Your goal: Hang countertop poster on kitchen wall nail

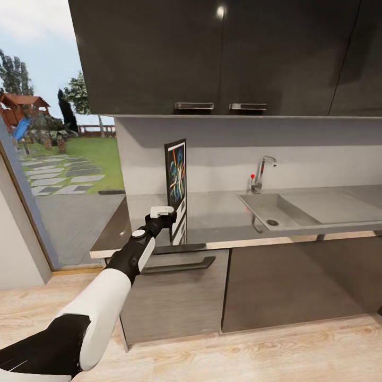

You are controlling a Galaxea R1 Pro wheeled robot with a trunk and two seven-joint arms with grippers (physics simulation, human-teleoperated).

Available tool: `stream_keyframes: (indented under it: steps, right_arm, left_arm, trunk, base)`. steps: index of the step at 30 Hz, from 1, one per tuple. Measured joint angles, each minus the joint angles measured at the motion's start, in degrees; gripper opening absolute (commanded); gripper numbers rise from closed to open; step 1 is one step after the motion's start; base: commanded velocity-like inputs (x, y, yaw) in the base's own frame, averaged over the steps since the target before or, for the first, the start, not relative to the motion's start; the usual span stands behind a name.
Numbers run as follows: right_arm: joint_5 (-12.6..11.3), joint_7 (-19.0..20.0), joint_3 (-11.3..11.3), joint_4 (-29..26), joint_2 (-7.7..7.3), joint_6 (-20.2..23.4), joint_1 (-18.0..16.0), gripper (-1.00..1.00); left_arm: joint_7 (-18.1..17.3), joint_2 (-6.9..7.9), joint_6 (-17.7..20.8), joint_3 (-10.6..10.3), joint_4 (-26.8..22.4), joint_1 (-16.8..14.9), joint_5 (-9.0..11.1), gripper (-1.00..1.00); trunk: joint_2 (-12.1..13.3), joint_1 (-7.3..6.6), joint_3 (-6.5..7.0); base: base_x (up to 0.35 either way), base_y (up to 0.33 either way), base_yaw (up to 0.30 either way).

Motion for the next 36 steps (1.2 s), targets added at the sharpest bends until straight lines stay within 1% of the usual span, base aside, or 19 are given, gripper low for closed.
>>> stream_keyframes:
  steps: [9,10,27,36]
  right_arm:
    - [-0.1,0.0,0.0,0.0,-0.01,0.0,0.0,1.00]
    - [-0.1,0.0,0.0,0.0,0.00,0.0,0.0,1.00]
    - [-0.1,0.0,0.0,0.0,0.01,0.0,0.0,1.00]
    - [-0.1,0.0,0.1,0.0,0.03,0.0,0.0,1.00]
  left_arm:
    - [0.0,0.00,0.0,0.0,0.0,0.0,0.0,1.00]
    - [0.0,0.00,0.1,0.0,0.0,0.0,0.0,-1.00]
    - [-0.1,0.00,0.4,-0.4,-0.4,0.0,0.1,-1.00]
    - [-0.3,-0.01,0.4,-0.4,-2.2,0.0,0.2,-1.00]
  trunk:
    - [0.0,0.00,0.00]
    - [0.0,0.01,0.00]
    - [0.0,0.00,0.00]
    - [0.0,0.00,0.00]
  base:
    - [0.007,0.000,0.000]
    - [0.001,0.000,0.000]
    - [0.000,0.000,0.000]
    - [0.000,0.000,0.000]
